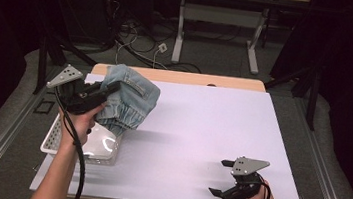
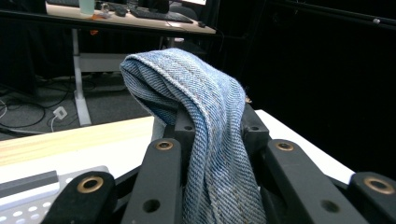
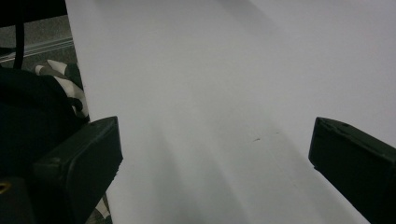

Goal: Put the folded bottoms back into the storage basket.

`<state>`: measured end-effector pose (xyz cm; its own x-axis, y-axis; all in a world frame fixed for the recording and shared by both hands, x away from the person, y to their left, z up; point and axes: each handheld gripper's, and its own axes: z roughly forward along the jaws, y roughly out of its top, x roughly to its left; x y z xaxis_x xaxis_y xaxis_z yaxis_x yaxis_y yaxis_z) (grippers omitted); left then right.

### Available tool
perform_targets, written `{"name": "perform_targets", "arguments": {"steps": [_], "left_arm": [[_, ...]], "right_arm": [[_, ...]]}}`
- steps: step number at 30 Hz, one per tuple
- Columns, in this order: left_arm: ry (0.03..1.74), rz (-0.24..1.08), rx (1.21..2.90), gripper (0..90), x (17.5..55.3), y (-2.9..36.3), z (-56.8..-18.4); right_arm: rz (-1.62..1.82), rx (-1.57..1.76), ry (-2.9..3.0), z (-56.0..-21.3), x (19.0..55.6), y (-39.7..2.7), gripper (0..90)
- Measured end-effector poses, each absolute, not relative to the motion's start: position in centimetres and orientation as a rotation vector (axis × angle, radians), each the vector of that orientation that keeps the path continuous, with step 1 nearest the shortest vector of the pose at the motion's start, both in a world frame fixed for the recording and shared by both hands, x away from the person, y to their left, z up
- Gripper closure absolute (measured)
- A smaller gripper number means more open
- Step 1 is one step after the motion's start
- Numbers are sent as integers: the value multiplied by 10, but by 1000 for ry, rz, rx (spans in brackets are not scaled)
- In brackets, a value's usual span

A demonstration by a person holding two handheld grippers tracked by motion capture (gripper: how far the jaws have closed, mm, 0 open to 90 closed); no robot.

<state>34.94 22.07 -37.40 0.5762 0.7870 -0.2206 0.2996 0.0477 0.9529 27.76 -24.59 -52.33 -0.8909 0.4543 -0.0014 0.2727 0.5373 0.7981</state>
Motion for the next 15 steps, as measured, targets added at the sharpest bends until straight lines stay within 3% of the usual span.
{"name": "perform_targets", "arguments": {"steps": [15], "left_arm": [[965,506,1489,748,343,233,-365]], "right_arm": [[1277,612,2565,-523,277,-246,22]]}}
